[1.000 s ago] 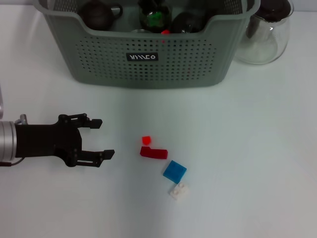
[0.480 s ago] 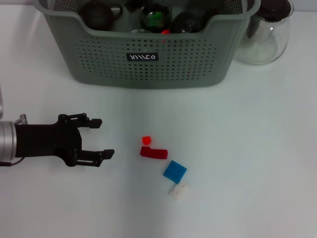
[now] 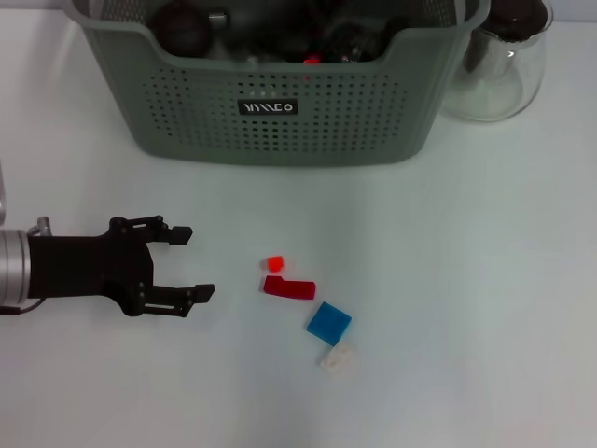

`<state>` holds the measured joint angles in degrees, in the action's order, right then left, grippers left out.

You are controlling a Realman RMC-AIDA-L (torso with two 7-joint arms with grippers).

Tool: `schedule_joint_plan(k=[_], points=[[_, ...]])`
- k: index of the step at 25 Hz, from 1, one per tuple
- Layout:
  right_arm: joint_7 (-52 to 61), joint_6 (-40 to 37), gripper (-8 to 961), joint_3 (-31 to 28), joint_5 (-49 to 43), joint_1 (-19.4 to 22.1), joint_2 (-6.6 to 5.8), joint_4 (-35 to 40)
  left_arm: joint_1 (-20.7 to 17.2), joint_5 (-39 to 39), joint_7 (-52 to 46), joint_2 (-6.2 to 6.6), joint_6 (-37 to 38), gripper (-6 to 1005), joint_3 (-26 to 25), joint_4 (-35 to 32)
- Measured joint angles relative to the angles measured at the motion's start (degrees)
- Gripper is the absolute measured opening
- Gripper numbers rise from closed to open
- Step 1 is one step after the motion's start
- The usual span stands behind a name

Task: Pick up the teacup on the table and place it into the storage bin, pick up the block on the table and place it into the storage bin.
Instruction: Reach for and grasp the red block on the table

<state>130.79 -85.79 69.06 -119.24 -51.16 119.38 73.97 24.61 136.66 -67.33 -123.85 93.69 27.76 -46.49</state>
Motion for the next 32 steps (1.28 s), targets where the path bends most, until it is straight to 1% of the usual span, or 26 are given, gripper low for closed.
schedule_joint_plan(k=[4,7,9,11,14,18,23,27,32], points=[[-0.5,-11.4,896,0.5,-3.6,1.7,-0.32,0.3,0.0,0.0,0.0,0.09,0.1,874,0.1,0.0],[-0.4,-15.7,894,2.0,-8.3,1.6,0.51,-2.1,0.0,0.0,0.0,0.1,0.1,874,0.1,0.0],[0.2,-15.6,892,5.4,-11.5,1.1,0.84,-4.7,0.0,0.0,0.0,0.1,0.1,874,0.1,0.0],[1.2,-13.7,891,10.0,-13.4,0.5,0.89,-7.5,0.0,0.0,0.0,0.11,0.2,874,0.1,-0.1],[2.9,-8.3,890,16.6,-14.5,-0.8,1.05,-11.8,0.0,0.0,0.0,0.1,0.1,874,0.1,-0.1],[6.3,0.2,888,23.9,-13.8,-2.9,1.54,-16.6,0.0,0.0,0.0,0.06,0.1,874,0.1,-0.1],[10.1,9.5,885,33.5,-11.1,-4.9,1.64,-20.9,0.0,0.0,0.0,0.01,0.0,873,0.1,-0.1],[11.0,13.5,884,37.8,-9.4,-6.4,1.81,-23.8,0.0,0.0,0.0,0.01,-0.1,873,0.1,-0.1],[11.2,16.2,877,41.7,-8.3,-6.8,2.04,-24.6,0.0,0.0,0.0,-0.06,-0.2,874,0.1,0.0]])
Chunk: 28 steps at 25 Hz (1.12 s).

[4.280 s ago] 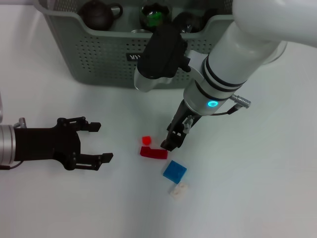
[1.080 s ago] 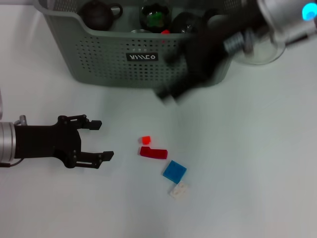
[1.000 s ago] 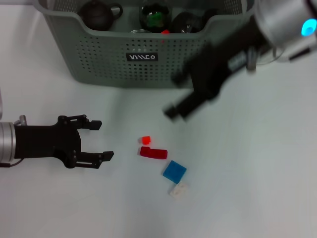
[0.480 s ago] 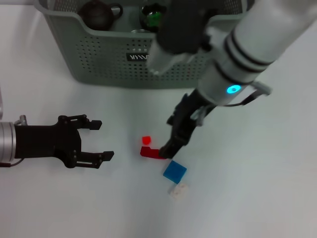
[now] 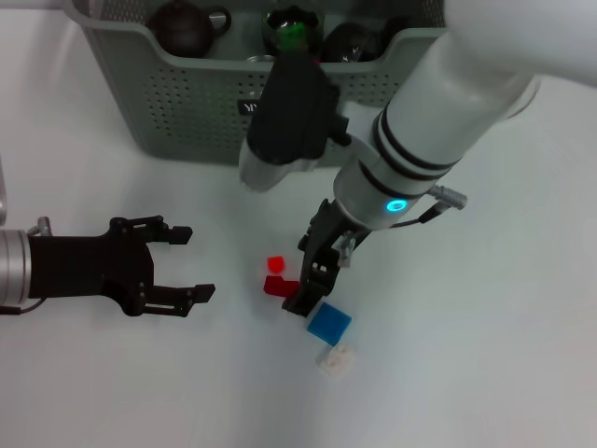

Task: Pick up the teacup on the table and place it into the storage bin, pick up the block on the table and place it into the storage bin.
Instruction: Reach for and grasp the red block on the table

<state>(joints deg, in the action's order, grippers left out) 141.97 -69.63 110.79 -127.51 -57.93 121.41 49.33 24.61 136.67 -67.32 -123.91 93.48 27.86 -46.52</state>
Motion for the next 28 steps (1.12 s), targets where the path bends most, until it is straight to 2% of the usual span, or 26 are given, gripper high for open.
schedule_joint_plan(k=[8,15,25,28], points=[[0.8,2.3,857,3.5,0.6,-0.2,0.23,-0.2,0.0,-0.1,0.0,-0.01,-0.1,873,0.0,0.0],[1.7,4.6,644,6.3,2.3,-0.3,0.23,-0.9,0.0,-0.3,0.0,-0.01,-0.2,874,0.0,0.0],[2.5,5.2,473,7.3,2.4,-0.3,0.23,-1.3,0.0,-0.2,0.0,-0.01,-0.1,873,0.0,0.0],[2.8,5.2,463,7.3,2.4,-0.3,0.23,-1.6,0.0,-0.3,0.0,-0.01,-0.1,874,0.0,0.0]])
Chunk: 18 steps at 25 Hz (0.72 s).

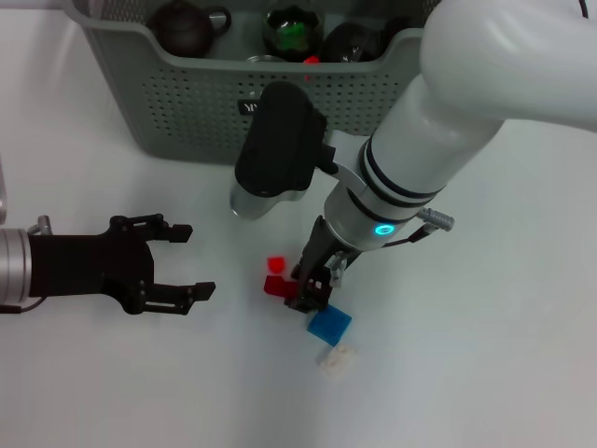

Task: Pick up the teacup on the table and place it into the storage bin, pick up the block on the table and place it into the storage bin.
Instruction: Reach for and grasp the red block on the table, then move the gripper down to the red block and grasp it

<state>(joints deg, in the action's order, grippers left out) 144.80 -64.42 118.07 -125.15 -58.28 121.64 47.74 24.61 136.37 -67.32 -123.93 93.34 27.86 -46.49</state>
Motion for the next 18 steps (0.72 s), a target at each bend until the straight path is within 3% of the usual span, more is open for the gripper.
schedule_joint_plan(k=[3,5,13,18], points=[[0.9,0.1,453,0.0,-0.2,-0.1,-0.06,-0.3,0.0,0.0,0.0,-0.03,0.0,874,0.0,0.0],[1.2,0.1,304,0.0,-0.2,-0.1,-0.19,-0.4,0.0,0.1,0.1,-0.08,0.0,874,0.0,0.0],[1.7,-1.8,194,-1.8,-0.4,0.7,-0.92,3.0,0.0,0.1,0.0,-0.01,0.1,873,-0.2,-0.1],[1.0,-13.1,193,-13.9,-2.8,4.9,-1.53,14.2,-0.3,0.1,0.0,0.15,0.5,874,-0.4,-0.3]])
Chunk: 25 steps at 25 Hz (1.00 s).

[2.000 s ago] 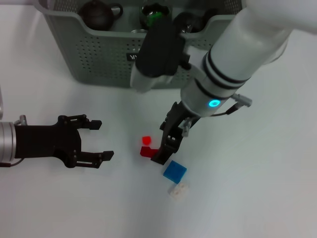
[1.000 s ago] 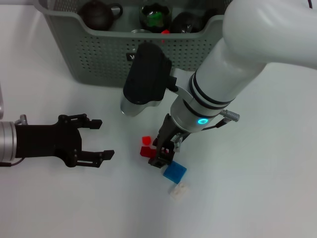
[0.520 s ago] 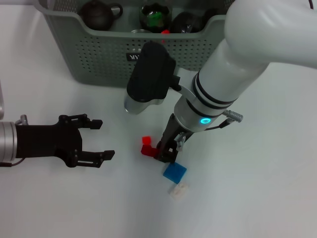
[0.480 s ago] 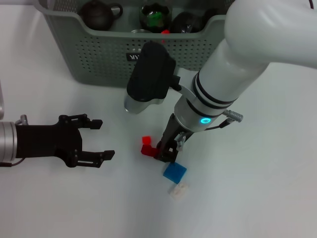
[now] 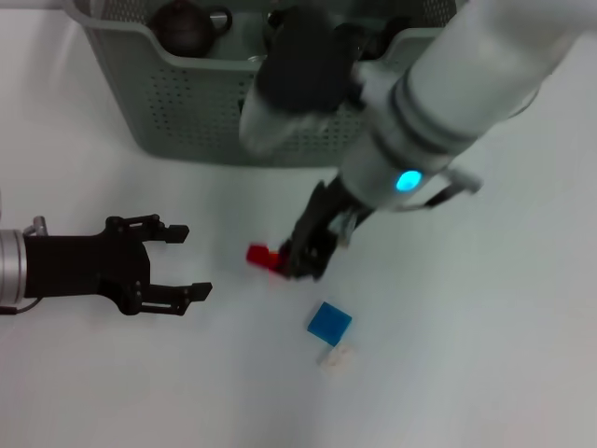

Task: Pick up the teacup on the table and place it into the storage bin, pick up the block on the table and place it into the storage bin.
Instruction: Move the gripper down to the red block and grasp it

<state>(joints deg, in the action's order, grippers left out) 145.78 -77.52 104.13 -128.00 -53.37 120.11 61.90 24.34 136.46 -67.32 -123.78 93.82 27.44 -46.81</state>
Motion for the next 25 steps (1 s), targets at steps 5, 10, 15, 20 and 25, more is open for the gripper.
schedule_joint_plan(k=[5,10,15,20,25], points=[[0.3,-12.6,194,-15.8,-1.0,3.3,0.11,14.6,-0.1,0.0,0.0,-0.03,-0.1,874,-0.1,-0.1],[0.7,-17.4,194,-36.3,3.2,-2.7,-0.33,18.7,0.2,-0.3,0.0,-0.06,0.1,874,0.2,-0.2],[-1.4,-10.4,193,-43.8,-0.2,-12.8,-3.35,6.5,0.6,-0.3,0.0,-0.14,0.3,873,0.4,-0.2],[-4.7,2.5,194,-41.8,-11.8,-19.2,-2.26,-7.3,0.9,-0.3,0.1,-0.22,0.3,874,0.4,0.1],[-5.0,15.8,194,-34.9,-17.8,-21.0,0.2,-16.5,1.1,-0.3,0.1,-0.23,0.3,873,0.4,0.2]])
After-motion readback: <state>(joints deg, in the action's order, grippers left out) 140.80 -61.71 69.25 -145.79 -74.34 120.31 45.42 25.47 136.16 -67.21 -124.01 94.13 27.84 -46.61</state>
